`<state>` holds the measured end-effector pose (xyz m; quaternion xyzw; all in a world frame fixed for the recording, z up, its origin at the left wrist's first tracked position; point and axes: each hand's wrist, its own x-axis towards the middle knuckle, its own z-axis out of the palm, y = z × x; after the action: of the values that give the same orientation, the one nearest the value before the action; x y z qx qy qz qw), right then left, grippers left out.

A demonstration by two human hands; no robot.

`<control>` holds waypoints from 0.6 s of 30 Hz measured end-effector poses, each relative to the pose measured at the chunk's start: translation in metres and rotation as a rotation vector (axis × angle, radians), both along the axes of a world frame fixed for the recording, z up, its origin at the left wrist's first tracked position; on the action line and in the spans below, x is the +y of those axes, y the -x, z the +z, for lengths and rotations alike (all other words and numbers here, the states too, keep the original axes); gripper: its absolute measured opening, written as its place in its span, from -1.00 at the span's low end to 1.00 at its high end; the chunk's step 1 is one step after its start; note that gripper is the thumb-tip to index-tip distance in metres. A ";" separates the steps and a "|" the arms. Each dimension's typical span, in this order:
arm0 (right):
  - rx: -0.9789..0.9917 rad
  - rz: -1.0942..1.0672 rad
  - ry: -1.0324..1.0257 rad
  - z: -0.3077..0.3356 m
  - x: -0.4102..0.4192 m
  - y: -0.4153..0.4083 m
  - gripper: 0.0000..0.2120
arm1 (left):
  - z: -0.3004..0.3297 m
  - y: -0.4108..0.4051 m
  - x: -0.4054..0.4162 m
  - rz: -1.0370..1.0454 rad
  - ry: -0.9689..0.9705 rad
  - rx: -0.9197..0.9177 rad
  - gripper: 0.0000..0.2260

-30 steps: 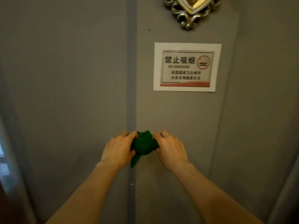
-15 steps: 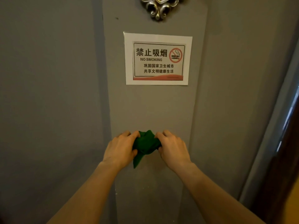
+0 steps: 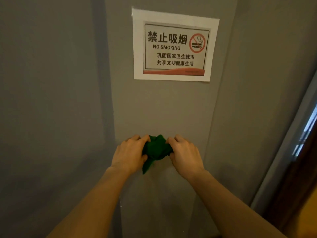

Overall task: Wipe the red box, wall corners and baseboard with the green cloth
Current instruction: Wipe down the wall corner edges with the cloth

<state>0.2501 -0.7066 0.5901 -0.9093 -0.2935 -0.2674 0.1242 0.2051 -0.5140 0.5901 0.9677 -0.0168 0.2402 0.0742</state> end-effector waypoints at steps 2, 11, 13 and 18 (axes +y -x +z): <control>0.024 -0.005 0.009 -0.008 0.001 -0.006 -0.71 | -0.008 -0.005 0.000 -0.002 0.002 0.021 -0.65; 0.071 0.040 0.029 -0.040 -0.008 -0.038 -0.70 | -0.040 -0.030 -0.008 0.041 -0.002 0.083 -0.63; 0.084 0.044 0.042 -0.048 -0.015 -0.048 -0.67 | -0.049 -0.037 -0.017 0.054 -0.007 0.101 -0.62; 0.114 0.082 0.064 -0.074 -0.038 -0.072 -0.66 | -0.075 -0.050 -0.044 0.102 0.004 0.146 -0.61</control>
<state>0.3224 -0.7445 0.5159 -0.9139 -0.3312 -0.2005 0.1223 0.2556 -0.5579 0.5155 0.9822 0.0383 0.1723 0.0648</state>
